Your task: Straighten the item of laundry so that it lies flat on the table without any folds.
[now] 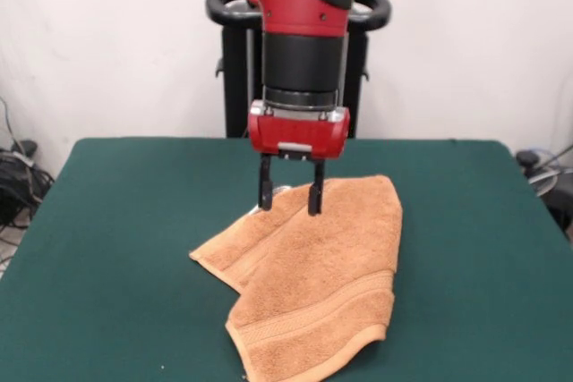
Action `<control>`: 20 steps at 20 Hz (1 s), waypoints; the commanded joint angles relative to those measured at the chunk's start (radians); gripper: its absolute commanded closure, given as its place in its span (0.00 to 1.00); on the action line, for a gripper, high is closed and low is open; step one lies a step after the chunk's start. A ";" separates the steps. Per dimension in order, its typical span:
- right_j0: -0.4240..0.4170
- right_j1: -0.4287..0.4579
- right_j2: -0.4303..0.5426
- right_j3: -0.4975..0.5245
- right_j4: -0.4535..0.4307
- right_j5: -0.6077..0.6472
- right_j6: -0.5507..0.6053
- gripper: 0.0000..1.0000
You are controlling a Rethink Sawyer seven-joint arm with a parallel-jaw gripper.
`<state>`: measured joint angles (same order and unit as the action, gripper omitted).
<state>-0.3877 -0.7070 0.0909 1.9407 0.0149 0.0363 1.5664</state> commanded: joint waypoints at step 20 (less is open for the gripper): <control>-0.099 0.358 -0.027 -0.083 -0.150 -0.202 0.149 0.00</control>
<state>-0.4740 -0.4827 0.0095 1.9276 -0.1021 -0.1198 1.5664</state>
